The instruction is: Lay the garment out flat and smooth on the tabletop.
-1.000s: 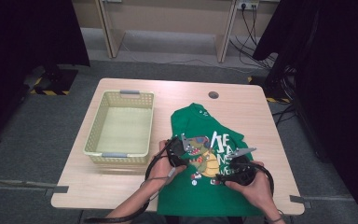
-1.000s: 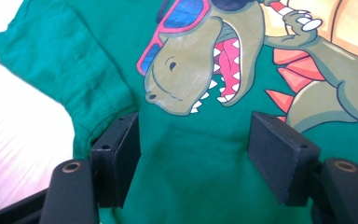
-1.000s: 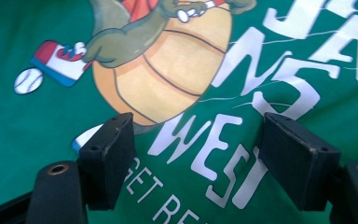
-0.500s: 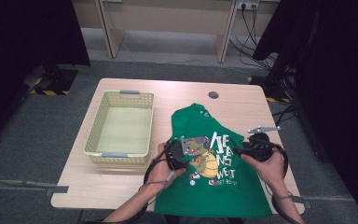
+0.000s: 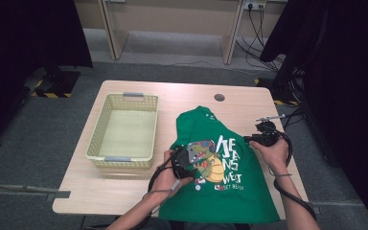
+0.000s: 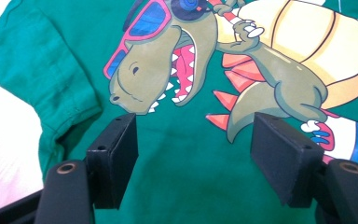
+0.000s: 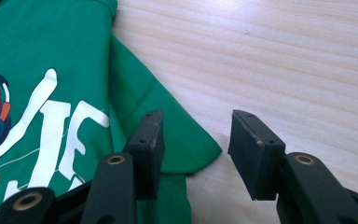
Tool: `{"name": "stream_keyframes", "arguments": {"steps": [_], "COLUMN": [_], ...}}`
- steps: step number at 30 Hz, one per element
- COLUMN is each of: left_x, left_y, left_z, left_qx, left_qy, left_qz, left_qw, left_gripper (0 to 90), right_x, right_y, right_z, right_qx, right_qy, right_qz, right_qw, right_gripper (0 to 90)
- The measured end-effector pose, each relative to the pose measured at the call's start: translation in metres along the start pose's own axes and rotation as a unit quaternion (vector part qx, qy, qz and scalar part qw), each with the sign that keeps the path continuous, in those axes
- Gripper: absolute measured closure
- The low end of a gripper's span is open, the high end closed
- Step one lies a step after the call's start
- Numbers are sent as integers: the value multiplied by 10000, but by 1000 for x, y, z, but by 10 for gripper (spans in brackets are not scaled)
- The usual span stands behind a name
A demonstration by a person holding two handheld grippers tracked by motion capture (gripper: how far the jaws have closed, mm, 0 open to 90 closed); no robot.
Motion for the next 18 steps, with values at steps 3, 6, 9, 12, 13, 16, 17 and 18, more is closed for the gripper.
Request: {"name": "stream_keyframes", "arguments": {"steps": [3, 6, 9, 12, 13, 16, 17, 18], "left_x": [1, 2, 1, 1, 1, 2, 3, 3], "left_y": [1, 2, 3, 2, 3, 4, 4, 5], "left_z": [-1, -1, 0, 1, 2, 2, 1, 1], "left_qx": [11, 23, 36, 41, 47, 51, 60, 62], "left_qy": [0, 24, 74, 82, 84, 79, 75, 49], "left_qz": [6, 16, 23, 28, 25, 4, 9, -11], "left_qw": [10000, 10000, 10000, 10000, 10000, 10000, 10000, 10000], "left_gripper": [315, 313, 310, 307, 306, 305, 305, 305], "right_x": [0, 1, 2, 3, 3, 3, 4, 4], "right_y": [0, 1, 1, 1, 1, 0, -1, -3], "right_z": [-5, -10, -12, -15, -15, -15, -15, -15], "right_qx": [-15, -10, -39, -52, -48, 13, 24, 19], "right_qy": [-55, -121, -145, -130, -133, -91, -77, -72], "right_qz": [-26, -62, -57, -66, -61, 35, 73, 97], "right_qw": [10000, 9999, 9999, 9999, 9999, 10000, 9999, 9999], "right_gripper": [541, 530, 528, 543, 559, 630, 656, 688]}}
Point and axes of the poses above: each handheld gripper's, and its own axes: z roughly backward along the jaws, x roughly out of its underside, y roughly to its right, the point moved 7 cm from there along -z, roughly forward along the jaws, and after that the axes turned 2 degrees about x, right-handed, at the moved point
